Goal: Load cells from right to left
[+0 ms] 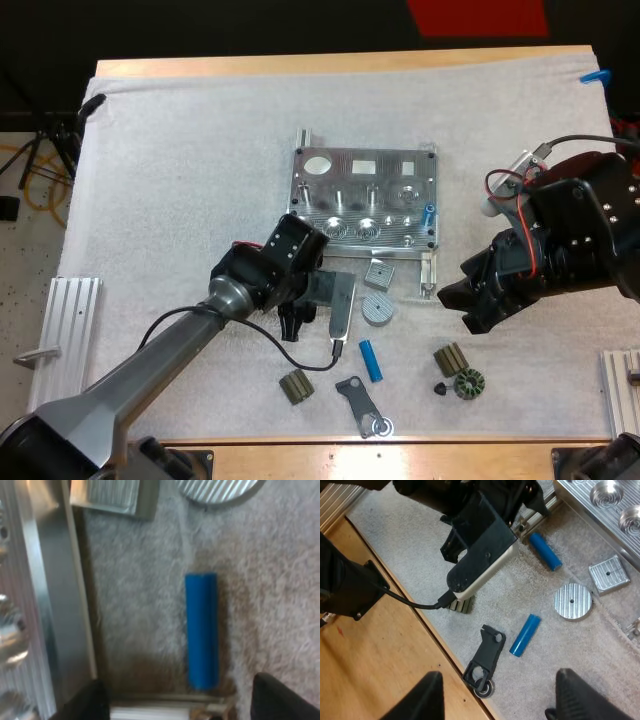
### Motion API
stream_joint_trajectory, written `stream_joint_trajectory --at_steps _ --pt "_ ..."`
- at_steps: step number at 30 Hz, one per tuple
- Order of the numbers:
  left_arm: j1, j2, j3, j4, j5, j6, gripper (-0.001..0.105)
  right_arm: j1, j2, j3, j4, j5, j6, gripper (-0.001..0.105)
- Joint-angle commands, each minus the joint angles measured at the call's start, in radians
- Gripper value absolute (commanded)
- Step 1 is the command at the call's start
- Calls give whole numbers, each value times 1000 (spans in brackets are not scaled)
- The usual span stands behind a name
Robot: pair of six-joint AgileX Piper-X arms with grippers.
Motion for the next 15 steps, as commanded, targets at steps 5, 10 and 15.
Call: stream_joint_trajectory --at_steps 5,10,15 --pt "-1 39 -3 1 26 1 59 0 -6 -5 2 -13 2 50" --pt "-1 89 -3 -41 9 1 59 0 -6 -5 2 -13 2 50" --pt "-1 131 -3 -63 -2 1 59 0 -6 -5 2 -13 2 50"
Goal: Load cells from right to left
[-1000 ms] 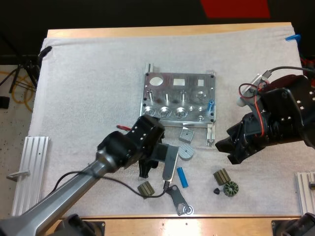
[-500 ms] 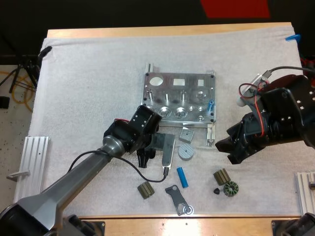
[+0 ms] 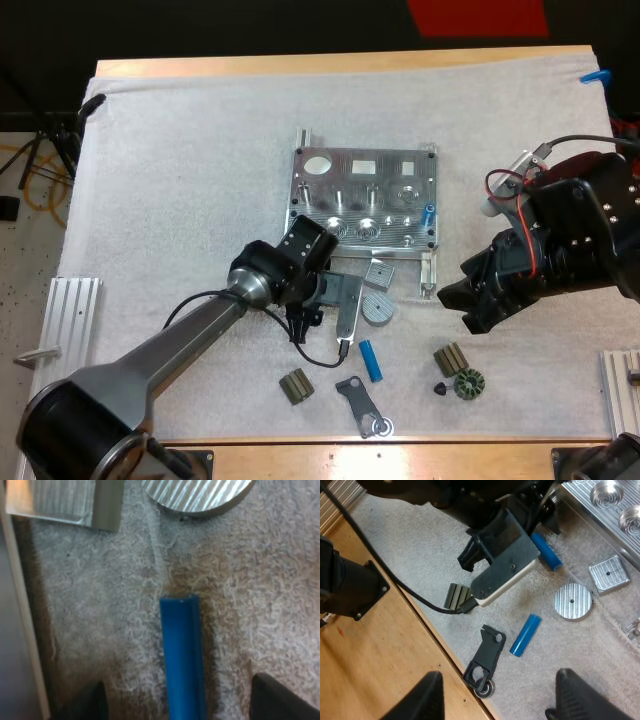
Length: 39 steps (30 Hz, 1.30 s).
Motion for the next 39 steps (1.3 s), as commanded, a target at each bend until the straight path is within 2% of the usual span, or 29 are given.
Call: stream_joint_trajectory --at_steps 1,6,15,20,22,26,29,31,32,34,37,39 --pt "-1 9 -3 -13 -15 1 59 0 -6 -5 2 -13 0 50" --pt "2 49 -3 -47 -68 1 59 0 -6 -5 2 -13 0 50" --pt "71 63 21 -45 -64 1 59 0 -6 -5 2 -10 0 50" --pt "85 63 21 -37 -23 -7 59 0 -6 -5 -1 -10 0 50" --pt "85 63 21 -37 29 -7 59 0 -6 -5 -1 -10 -3 50" --pt "85 63 21 -37 26 -7 59 0 -6 -5 -1 -10 -3 50" --pt "85 63 21 -37 26 -7 49 0 -6 -5 -1 -10 -3 50" --pt "85 63 21 -37 26 -7 34 0 -6 -5 -1 -10 -3 50" --pt "85 63 21 -37 26 -7 31 0 -6 -5 -1 -10 -3 50" --pt "85 63 21 -27 26 -7 19 0 -6 -5 -1 -10 -3 50" --pt "85 63 21 -13 26 -15 11 0 -6 -5 -1 -10 -3 50" --pt "85 63 21 -8 26 -39 11 0 -6 -5 -1 -10 -3 50"
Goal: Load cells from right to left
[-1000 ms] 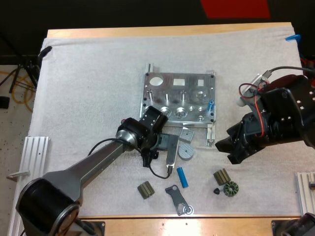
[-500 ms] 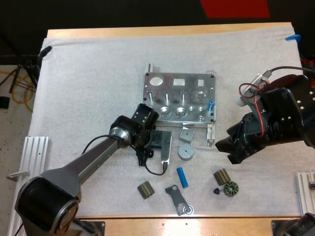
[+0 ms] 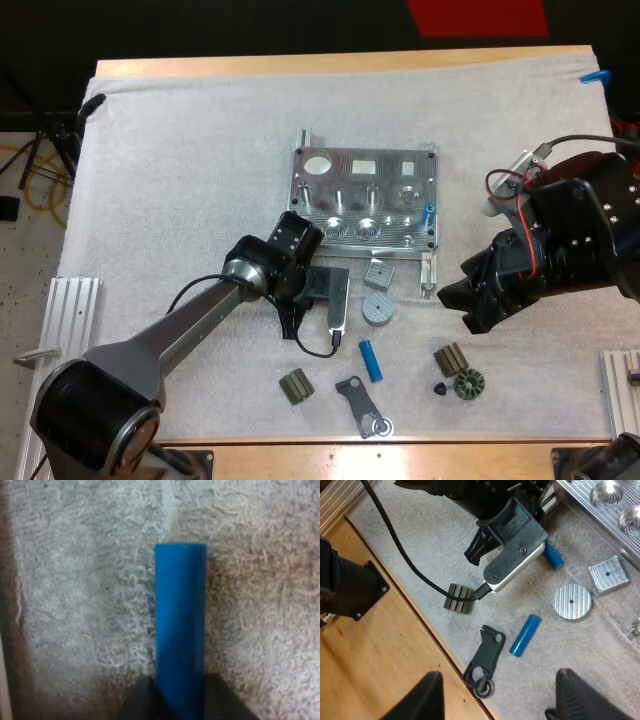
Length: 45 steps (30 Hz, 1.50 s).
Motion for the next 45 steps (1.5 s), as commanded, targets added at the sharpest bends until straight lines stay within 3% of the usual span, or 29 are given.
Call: stream_joint_trajectory --at_steps 1,8,16,22,29,36,45 --pt "2 -6 1 29 -1 -28 11 0 -6 -5 -1 -10 -3 50" --pt "2 -60 1 54 -1 -102 11 0 -6 -5 -1 17 -3 50" --pt "2 -173 1 201 6 -219 11 0 -6 6 -31 21 36 50" --pt "2 -266 1 315 164 -260 11 0 -6 79 -66 21 58 50" --pt "2 -380 1 348 232 -292 10 0 -6 155 -94 9 91 50" --pt "2 -502 1 358 260 -292 10 0 -4 231 -259 -186 207 50" --pt "2 -630 1 358 299 -298 10 0 -4 329 -446 -303 362 50"
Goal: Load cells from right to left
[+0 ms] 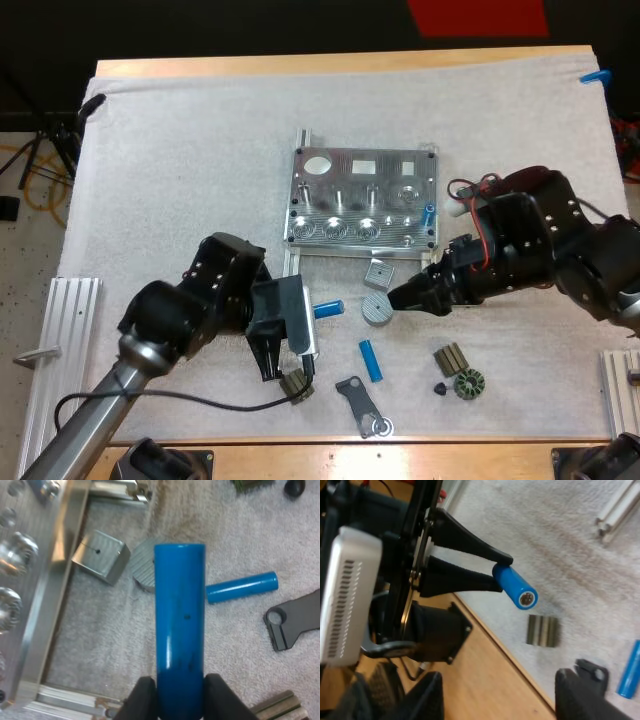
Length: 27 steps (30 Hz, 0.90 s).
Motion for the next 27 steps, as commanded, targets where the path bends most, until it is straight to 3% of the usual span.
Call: stream_joint_trajectory --at_steps 1,8,13,19,27 --pt "2 -21 -1 5 13 -9 10 0 -4 14 -45 -39 28 50" --pt "2 -56 -1 5 81 -9 10 5 -4 95 -179 -58 140 50" --pt "2 -58 -1 4 87 -9 10 75 0 162 -314 -63 209 50" --pt "2 -58 -1 4 87 -9 10 155 48 175 -388 58 255 50" --pt "2 -58 -1 4 103 -9 10 163 119 175 -447 49 316 50"
